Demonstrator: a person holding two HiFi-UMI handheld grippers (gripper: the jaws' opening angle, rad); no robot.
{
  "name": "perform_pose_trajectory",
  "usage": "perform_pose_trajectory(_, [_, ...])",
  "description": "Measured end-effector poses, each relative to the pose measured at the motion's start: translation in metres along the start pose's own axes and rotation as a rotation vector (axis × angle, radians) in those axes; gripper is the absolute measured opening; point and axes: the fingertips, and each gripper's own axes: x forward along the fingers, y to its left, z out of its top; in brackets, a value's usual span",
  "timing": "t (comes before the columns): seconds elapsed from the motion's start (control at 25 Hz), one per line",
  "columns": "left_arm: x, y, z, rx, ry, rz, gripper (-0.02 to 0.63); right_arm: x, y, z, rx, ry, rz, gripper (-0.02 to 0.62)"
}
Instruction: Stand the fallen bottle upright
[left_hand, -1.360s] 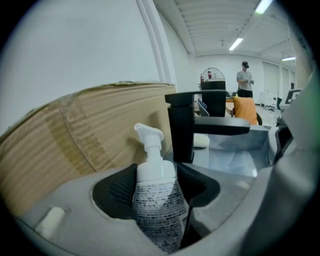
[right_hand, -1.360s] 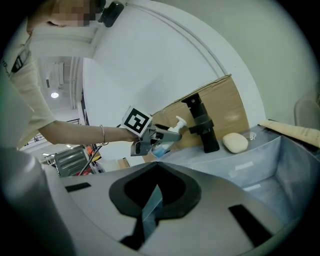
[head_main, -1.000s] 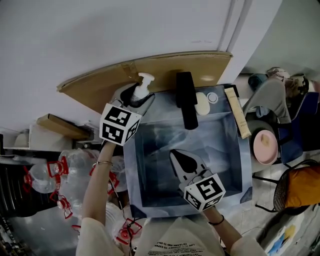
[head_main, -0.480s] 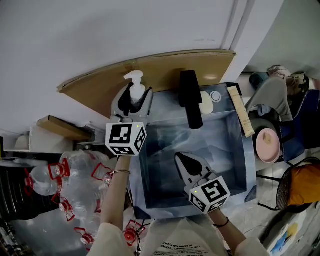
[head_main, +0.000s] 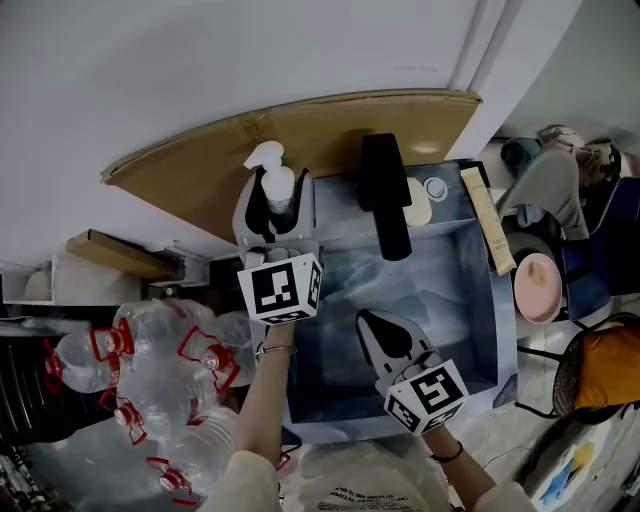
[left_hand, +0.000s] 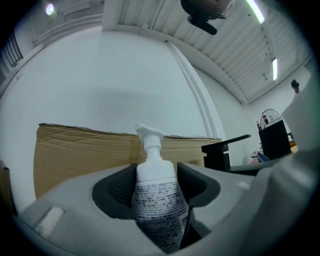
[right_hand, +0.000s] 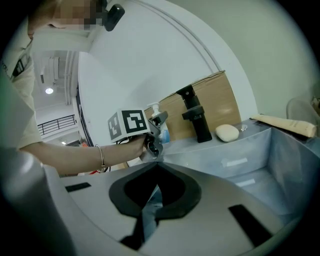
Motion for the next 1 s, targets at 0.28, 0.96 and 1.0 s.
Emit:
perform_pose_trajectory(0.28, [-0.005,-0.007,0.002,0.022,-0.061,0.053,0.259,0.0,-0.003,0.003,0.005,-0.015,0.002,0.003])
perform_pose_trajectory(0.96, [-0.014,-0.015,-0.007,0.063,-0.125,0.099,0.259,-0.003,-0.01,-0.01,0.023,0.004,-0.023,0.003])
perform_pose_trajectory(1.0, [-0.014,-0.016,-0.009,0.068,-0.124,0.098,0.259,-0.003,-0.011,-0.01,0.022,0.006,-0.022,0.003])
